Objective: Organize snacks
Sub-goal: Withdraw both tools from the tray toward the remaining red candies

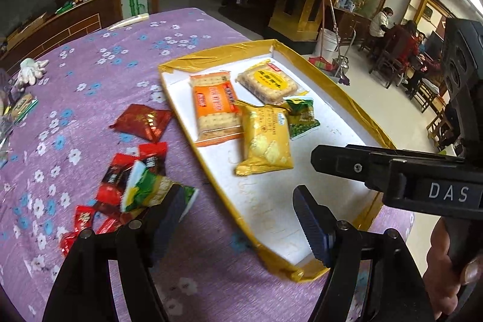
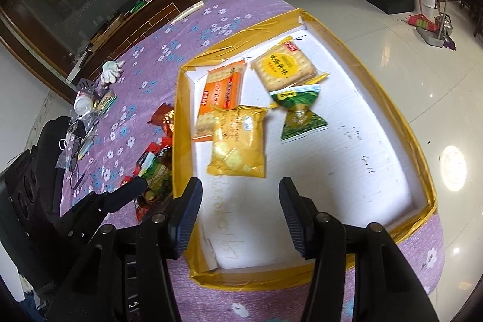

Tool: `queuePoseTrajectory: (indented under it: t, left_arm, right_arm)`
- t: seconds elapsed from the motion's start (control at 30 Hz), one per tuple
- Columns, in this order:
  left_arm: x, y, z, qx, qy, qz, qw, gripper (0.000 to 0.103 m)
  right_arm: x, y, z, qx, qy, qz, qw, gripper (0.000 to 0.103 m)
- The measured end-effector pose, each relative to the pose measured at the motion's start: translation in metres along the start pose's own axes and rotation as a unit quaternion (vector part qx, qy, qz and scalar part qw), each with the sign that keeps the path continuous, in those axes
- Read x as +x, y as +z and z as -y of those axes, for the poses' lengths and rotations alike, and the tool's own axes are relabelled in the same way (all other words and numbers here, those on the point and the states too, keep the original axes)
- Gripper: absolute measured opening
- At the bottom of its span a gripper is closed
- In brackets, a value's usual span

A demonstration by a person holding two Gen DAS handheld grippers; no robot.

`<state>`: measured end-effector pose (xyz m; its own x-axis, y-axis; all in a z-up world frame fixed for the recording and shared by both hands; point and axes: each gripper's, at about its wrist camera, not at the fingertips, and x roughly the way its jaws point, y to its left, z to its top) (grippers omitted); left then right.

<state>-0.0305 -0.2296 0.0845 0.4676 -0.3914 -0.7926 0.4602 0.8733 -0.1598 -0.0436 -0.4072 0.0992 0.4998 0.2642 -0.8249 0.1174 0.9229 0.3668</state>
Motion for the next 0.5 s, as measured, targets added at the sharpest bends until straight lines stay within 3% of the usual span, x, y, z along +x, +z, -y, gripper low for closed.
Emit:
queuePoseTrajectory:
  t: [0.5]
  left_arm:
    - [-0.037, -0.034, -0.078, -0.077, 0.030, 0.011, 0.9965, 0.077]
  right_arm:
    - [0.019, -0.019, -0.064, -0.061, 0.019, -0.024, 0.998, 0.052]
